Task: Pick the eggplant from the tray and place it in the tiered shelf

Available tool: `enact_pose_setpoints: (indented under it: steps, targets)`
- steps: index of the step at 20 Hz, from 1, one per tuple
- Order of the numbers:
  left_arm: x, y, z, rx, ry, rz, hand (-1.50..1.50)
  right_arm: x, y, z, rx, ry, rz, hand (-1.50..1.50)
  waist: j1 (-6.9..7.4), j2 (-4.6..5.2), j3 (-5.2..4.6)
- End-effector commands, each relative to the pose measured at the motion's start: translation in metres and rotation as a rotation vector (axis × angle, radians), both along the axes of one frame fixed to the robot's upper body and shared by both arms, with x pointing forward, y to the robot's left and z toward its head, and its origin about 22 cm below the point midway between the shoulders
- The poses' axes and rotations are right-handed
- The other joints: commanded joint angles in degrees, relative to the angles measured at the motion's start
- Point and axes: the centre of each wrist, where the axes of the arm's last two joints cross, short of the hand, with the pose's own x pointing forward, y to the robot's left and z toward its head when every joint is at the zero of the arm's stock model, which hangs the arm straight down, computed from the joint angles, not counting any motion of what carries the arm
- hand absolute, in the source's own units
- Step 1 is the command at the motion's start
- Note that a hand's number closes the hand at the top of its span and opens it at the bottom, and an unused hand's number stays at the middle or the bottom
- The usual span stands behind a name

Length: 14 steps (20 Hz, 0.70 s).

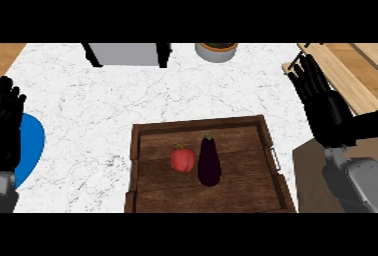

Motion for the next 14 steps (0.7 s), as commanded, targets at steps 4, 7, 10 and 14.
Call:
enact_pose_setpoints:
  steps: [4,7,10,14]
  targets:
    - [0.000,-0.035,-0.005,-0.041,0.012,-0.274,0.00,0.016,0.034,0.045,0.084,-0.192,0.307,1.50,3.85,3.23,3.80]
    - [-0.001,-0.052,-0.012,-0.050,0.071,-0.369,0.00,0.017,-0.019,0.051,-0.617,-0.049,0.206,1.50,3.16,3.60,1.95]
    - [0.000,-0.059,-0.013,-0.073,0.079,-0.461,0.00,0.029,0.015,-0.004,-0.381,0.210,0.204,-1.50,4.83,3.80,3.62]
    - [-0.007,-0.059,-0.025,-0.092,0.101,-0.471,0.00,0.020,0.018,-0.018,-0.338,0.208,0.491,-1.50,4.10,3.37,3.78]
